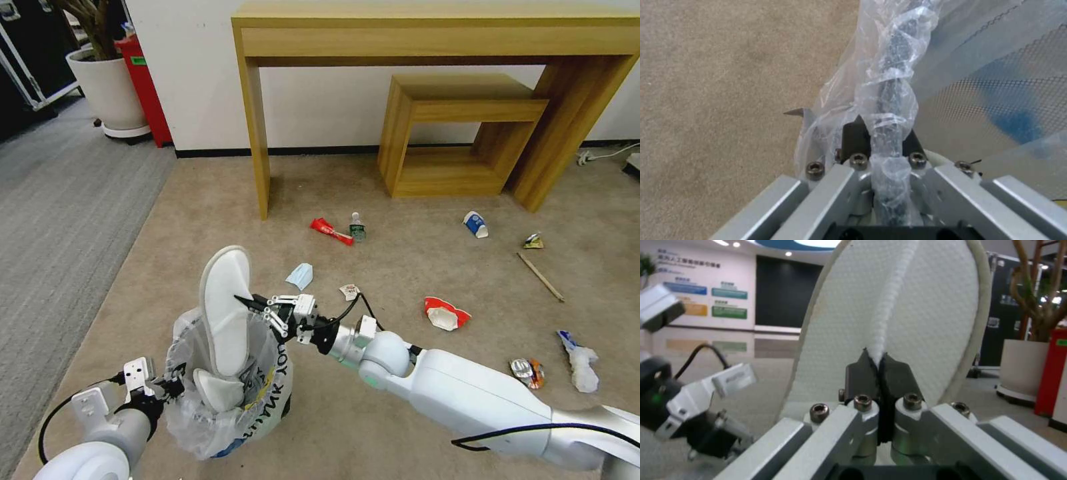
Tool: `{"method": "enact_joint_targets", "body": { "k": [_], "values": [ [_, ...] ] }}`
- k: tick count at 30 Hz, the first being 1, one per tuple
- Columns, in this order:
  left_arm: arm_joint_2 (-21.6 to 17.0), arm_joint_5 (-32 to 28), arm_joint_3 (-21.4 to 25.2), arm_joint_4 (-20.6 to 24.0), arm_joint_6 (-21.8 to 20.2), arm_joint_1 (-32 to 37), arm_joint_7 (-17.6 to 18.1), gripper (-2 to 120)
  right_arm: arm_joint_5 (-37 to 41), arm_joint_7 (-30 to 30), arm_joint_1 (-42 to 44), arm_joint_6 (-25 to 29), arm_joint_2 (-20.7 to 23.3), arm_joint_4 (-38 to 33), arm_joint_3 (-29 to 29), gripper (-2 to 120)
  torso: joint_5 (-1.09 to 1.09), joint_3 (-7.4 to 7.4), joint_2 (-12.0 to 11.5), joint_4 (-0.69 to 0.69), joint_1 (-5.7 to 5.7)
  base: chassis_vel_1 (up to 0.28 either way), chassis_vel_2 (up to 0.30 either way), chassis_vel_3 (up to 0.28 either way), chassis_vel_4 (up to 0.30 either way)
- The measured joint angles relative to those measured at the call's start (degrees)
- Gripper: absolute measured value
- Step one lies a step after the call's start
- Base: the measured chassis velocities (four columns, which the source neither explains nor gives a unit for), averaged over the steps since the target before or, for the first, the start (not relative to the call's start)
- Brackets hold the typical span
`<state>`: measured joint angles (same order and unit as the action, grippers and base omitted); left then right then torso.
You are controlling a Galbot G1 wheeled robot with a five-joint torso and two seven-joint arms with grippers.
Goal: Pick up the trash bin and place the garbage on the floor into it.
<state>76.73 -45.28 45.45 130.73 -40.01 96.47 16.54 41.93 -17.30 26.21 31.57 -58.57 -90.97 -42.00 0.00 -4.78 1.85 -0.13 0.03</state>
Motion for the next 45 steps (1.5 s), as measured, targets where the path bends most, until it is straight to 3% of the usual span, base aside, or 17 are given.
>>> {"method": "enact_joint_targets", "body": {
  "k": [17, 28, 36, 42, 44, 45],
  "values": [
    [-0.29, -0.41, 0.03, -0.55, 0.05, -0.56, -0.01, 0, -5.69, -3.69, -0.84, 3.21, -0.97, 5.56, 0.33, 0, 0.00, 0.00, 0.00, 0.00, 0.00, 0.000, 0.000, 0.000, 0.000],
    [-0.47, -0.66, -0.02, -0.53, 0.19, -0.52, -0.03, 0, -11.73, -2.75, 0.06, 4.16, -2.42, 7.84, 1.32, 0, 0.00, 0.00, 0.00, 0.00, 0.00, 0.000, 0.000, 0.000, 0.000],
    [-0.39, -0.76, -0.05, -0.27, 0.20, -0.52, -0.04, 0, -13.53, -2.63, 1.01, 4.55, -1.40, 7.96, 1.46, 26, 0.00, 0.00, 0.00, 0.00, 0.00, 0.000, 0.000, 0.000, 0.000],
    [0.55, 0.02, -0.54, -0.26, 0.20, -0.35, -0.07, 0, -13.86, -2.69, 2.63, 4.66, 0.95, 5.43, 3.23, 54, 0.00, 0.00, 0.00, 0.00, 0.00, 0.000, 0.000, 0.000, 0.000],
    [0.59, 0.06, -0.54, -0.25, 0.20, -0.32, -0.07, 0, -13.85, -2.65, 2.76, 4.67, 1.06, 5.20, 3.44, 56, 0.01, 0.00, 0.00, 0.00, 0.00, 0.000, 0.000, 0.000, 0.000],
    [0.84, 0.26, -0.60, -0.10, 0.20, -0.19, -0.08, 0, -13.68, -2.09, 3.44, 4.67, 1.47, 4.14, 4.47, 64, 0.00, 0.01, 0.00, 0.00, 0.00, 0.000, 0.000, 0.000, 0.000]
  ]
}}
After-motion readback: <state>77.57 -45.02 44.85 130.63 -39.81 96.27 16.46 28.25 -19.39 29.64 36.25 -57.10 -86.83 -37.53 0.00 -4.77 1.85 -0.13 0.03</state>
